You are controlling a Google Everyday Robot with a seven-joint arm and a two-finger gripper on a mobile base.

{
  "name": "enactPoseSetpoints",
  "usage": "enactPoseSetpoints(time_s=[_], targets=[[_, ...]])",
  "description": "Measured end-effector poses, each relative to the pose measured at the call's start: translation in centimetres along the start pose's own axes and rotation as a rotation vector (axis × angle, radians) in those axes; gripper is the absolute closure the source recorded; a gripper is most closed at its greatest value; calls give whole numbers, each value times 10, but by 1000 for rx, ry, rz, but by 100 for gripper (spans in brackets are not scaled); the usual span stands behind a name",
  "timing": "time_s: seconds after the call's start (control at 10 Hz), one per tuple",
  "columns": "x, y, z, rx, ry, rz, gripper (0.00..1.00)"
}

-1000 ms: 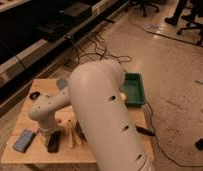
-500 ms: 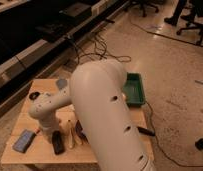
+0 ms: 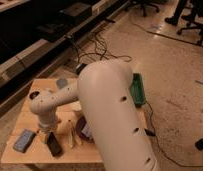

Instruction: Place eraser in plastic cup

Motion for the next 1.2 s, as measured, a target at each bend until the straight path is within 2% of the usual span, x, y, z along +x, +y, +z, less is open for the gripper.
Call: enactPoseSetpoints(time_s=[0.1, 0.2, 0.4, 0.6, 0.7, 0.9, 1.2], targets=[[-4, -1, -17, -9, -24, -19, 100], [-14, -1, -47, -13, -64, -49, 100], [-25, -11, -91, 3, -116, -86, 100], [-40, -32, -135, 25, -181, -154, 100], [-44, -41, -149, 26, -209, -190, 100], [-47, -55, -169, 4, -272, -299, 100], [-49, -62, -179, -5, -311, -369, 100]])
